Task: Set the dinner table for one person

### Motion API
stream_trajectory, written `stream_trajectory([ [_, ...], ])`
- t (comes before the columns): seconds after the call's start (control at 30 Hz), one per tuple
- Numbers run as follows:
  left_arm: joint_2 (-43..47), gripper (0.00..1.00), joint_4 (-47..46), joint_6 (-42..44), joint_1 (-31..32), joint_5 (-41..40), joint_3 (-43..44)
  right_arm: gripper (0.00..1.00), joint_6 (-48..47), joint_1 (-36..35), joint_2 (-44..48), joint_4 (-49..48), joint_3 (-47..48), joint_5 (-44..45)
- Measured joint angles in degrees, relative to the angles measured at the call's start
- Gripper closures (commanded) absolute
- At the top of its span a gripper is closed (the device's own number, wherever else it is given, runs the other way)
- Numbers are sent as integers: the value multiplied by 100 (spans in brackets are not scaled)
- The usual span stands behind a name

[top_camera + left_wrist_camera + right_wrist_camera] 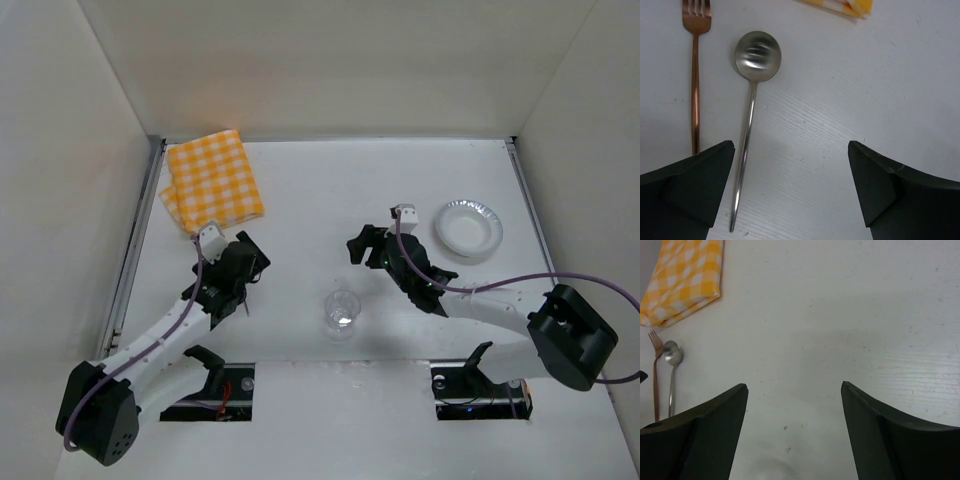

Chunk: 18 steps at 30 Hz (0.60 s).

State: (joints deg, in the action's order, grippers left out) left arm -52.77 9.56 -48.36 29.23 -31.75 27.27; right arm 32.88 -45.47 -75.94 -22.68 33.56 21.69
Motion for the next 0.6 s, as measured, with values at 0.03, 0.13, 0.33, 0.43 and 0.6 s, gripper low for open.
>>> stream_trajectory([
  [0.03,-2,0,17,0,-13,-4,0,20,0,0,7,-7,0,0],
  [0.13,39,0,26,0,-140,2,7,25,13,0,13,-48,0,0],
  [0.33,254,0,17,9,-656,-15,39,77,11,0,13,-109,0,-31],
  [0.43,225,0,-20,2,-1113,-20,125,94,42,0,26,-107,0,-70],
  [0.6,39,68,-457,17,-1867,181,234,92,57,2,70,-87,0,-120],
])
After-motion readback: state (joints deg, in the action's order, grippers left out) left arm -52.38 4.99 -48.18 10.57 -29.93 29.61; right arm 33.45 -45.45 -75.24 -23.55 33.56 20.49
